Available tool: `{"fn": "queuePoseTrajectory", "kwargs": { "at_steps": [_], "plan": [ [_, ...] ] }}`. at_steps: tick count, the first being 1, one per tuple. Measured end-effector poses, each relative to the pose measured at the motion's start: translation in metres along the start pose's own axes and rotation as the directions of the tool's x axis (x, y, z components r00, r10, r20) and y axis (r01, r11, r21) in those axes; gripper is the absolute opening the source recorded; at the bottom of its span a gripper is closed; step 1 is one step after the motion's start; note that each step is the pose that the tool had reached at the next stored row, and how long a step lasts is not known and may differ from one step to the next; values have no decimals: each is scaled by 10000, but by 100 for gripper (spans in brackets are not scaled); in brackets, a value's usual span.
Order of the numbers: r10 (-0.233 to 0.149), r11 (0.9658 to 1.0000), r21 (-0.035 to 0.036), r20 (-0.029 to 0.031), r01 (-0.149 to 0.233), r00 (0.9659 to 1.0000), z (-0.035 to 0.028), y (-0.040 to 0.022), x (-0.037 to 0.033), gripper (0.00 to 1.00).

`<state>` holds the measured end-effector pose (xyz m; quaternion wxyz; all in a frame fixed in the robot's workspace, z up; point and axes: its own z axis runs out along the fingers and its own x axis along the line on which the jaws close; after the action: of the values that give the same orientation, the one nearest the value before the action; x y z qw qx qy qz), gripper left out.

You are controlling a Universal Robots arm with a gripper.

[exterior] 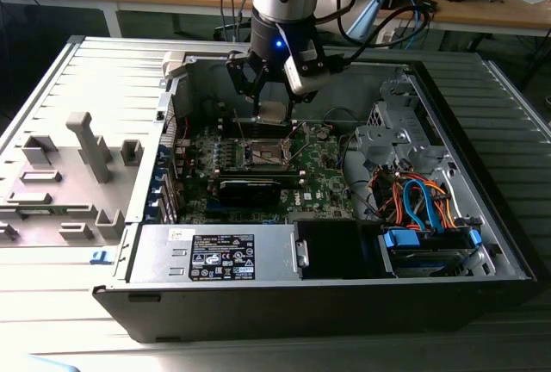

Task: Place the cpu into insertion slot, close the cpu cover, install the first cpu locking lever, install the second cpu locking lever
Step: 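Place the cpu into insertion slot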

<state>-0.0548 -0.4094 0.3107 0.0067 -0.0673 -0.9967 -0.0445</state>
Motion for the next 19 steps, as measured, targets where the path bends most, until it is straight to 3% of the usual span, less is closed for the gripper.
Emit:
{"fn": "queuePoseTrajectory", "kwargs": {
  "at_steps": [19],
  "plan": [
    [218, 9998, -3, 20, -218, 9998, 6, -1, 0, 55]
  ]
}}
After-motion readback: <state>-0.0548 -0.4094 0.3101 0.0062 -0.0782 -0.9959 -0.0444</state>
